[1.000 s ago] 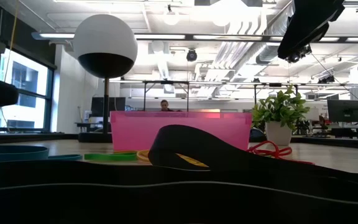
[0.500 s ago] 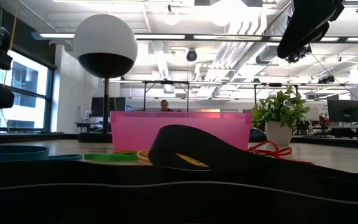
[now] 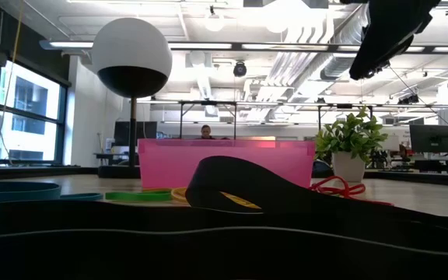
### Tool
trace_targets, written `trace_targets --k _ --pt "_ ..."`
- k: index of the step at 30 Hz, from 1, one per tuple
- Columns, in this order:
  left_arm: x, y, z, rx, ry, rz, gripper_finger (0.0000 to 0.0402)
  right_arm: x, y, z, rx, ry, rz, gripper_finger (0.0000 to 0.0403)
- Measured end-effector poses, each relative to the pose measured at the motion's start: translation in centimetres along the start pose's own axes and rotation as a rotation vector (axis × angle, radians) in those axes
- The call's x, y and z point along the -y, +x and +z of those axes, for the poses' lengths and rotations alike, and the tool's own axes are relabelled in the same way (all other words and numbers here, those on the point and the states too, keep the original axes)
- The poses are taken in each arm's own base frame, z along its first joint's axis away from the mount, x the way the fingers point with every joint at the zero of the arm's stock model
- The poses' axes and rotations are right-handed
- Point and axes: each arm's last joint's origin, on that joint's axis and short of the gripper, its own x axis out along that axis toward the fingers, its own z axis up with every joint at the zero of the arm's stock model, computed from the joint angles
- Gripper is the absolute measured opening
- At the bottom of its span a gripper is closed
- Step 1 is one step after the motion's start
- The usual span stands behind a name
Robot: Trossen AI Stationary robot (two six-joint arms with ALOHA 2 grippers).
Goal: Pick and place rubber bands into bin
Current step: Put the blue rubber band into the red bin
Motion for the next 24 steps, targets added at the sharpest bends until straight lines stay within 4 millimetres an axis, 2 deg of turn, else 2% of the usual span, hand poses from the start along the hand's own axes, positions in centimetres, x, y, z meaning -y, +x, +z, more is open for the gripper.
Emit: trace_targets --k 12,19,24 --pt "-0.15 0.03 -0.06 0.001 0.043 0.021 0.0050 -0.02 0.41 -0.42 -0.018 0.009 0.017 0.0144" --pt "-0.04 -0.12 0.08 0.000 0.133 0.043 0.0085 -0.04 0.42 -0.43 -0.023 0.010 0.022 0.0142" --pt "-0.12 -0.17 0.04 -0.002 0.135 0.074 0.0100 -0.04 0.42 -0.42 -0.023 0.019 0.022 0.0142"
